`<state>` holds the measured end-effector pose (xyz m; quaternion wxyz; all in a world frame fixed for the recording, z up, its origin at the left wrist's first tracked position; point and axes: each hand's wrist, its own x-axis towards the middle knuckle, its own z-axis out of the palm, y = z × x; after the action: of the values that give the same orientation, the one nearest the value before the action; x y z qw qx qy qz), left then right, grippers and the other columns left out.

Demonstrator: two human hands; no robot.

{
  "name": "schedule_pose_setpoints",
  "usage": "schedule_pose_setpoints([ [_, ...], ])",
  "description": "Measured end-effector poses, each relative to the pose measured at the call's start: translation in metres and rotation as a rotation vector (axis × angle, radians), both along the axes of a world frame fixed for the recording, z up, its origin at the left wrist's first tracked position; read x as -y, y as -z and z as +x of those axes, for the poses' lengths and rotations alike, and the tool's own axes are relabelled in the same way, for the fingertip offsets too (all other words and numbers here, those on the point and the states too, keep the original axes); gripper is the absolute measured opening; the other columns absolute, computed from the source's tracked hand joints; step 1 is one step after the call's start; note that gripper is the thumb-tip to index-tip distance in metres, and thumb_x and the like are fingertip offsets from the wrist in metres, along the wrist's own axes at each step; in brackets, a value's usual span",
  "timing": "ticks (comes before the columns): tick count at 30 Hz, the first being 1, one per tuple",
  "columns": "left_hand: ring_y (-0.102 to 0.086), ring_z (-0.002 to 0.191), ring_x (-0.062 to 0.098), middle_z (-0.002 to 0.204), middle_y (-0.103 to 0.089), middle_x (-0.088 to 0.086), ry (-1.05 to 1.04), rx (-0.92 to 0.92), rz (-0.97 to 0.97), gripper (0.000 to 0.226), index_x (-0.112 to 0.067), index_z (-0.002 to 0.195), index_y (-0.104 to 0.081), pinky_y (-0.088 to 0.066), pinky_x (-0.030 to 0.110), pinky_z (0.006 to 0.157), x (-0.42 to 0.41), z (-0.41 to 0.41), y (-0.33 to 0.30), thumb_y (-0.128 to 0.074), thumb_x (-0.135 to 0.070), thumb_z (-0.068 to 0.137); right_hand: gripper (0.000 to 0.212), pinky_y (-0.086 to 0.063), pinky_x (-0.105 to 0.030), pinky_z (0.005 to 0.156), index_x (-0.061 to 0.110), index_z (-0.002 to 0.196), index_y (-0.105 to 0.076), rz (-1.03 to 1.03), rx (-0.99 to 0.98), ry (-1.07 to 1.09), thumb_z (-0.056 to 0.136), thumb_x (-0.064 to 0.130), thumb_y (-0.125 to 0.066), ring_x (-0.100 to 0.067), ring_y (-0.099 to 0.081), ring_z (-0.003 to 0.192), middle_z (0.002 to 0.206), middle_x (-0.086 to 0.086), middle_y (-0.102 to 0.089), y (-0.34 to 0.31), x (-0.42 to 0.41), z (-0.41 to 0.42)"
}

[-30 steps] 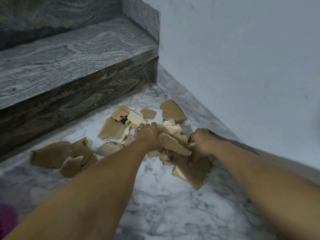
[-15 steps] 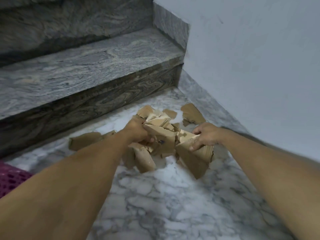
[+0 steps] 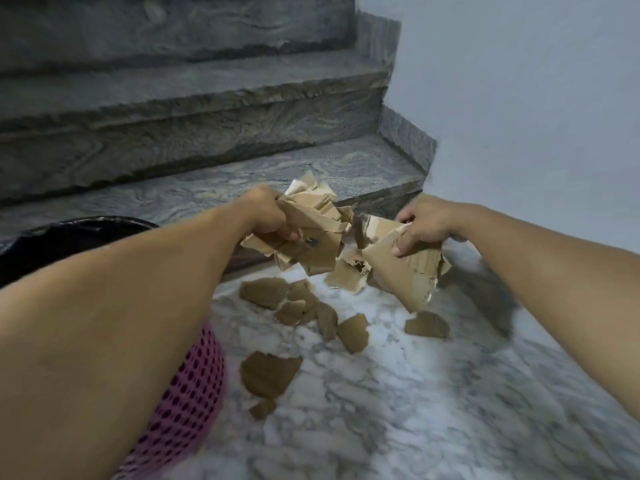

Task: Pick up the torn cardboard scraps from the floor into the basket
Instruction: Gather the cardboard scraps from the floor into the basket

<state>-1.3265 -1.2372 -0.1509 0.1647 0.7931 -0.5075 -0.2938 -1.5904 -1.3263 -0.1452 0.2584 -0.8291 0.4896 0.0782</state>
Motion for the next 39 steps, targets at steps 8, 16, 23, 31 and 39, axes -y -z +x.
schedule_pose_setpoints([
  [8, -0.061, 0.074, 0.018, 0.077, -0.064, 0.000, -0.068, 0.087, -0.010, 0.025, -0.018, 0.076, -0.066, -0.050, 0.026, 0.061, -0.098, 0.086, -0.090, -0.085, -0.006, 0.064, 0.023, -0.046, -0.020, 0.052, 0.018, 0.082, -0.074, -0.097, 0.143, -0.129, 0.065, 0.023, -0.090, -0.013, -0.065, 0.071, 0.078, 0.002, -0.070, -0.107, -0.058, 0.122],
  [16, -0.063, 0.084, 0.024, 0.086, -0.064, 0.004, -0.199, 0.125, 0.037, 0.028, -0.015, 0.078, -0.065, -0.054, 0.036, 0.071, -0.187, 0.160, -0.111, -0.086, -0.007, 0.063, 0.024, -0.052, -0.025, 0.059, 0.018, 0.081, -0.075, -0.095, 0.200, -0.320, 0.063, 0.020, -0.091, -0.017, -0.067, 0.078, 0.082, -0.001, -0.071, -0.140, -0.131, 0.247],
  [23, -0.064, 0.093, 0.024, 0.097, -0.064, 0.002, -0.180, 0.219, 0.335, 0.037, -0.017, 0.092, -0.064, -0.056, 0.043, 0.087, -0.247, 0.196, -0.077, -0.087, -0.013, 0.063, 0.035, -0.058, -0.032, 0.073, 0.016, 0.093, -0.076, -0.187, 0.225, -0.448, 0.065, 0.031, -0.090, -0.020, -0.068, 0.090, 0.094, -0.003, -0.073, -0.124, -0.184, 0.312],
  [31, -0.061, 0.106, 0.026, 0.120, -0.063, 0.008, -0.134, 0.262, 0.563, 0.080, -0.005, 0.118, -0.062, -0.054, 0.039, 0.090, -0.273, 0.198, -0.040, -0.090, -0.038, 0.051, 0.062, -0.056, -0.035, 0.084, 0.020, 0.118, -0.067, -0.188, -0.007, -0.677, 0.063, 0.037, -0.090, -0.021, -0.064, 0.098, 0.110, -0.002, -0.069, -0.059, -0.224, 0.325],
  [39, -0.066, 0.098, 0.028, 0.110, -0.067, 0.011, -0.249, 0.245, 0.325, 0.055, -0.005, 0.116, -0.065, -0.059, 0.041, 0.077, -0.263, 0.194, -0.044, -0.085, -0.023, 0.069, 0.029, -0.062, -0.033, 0.068, 0.009, 0.111, -0.069, -0.003, 0.177, -0.509, 0.085, 0.018, -0.075, -0.021, -0.072, 0.087, 0.102, -0.012, -0.072, -0.061, -0.189, 0.297],
])
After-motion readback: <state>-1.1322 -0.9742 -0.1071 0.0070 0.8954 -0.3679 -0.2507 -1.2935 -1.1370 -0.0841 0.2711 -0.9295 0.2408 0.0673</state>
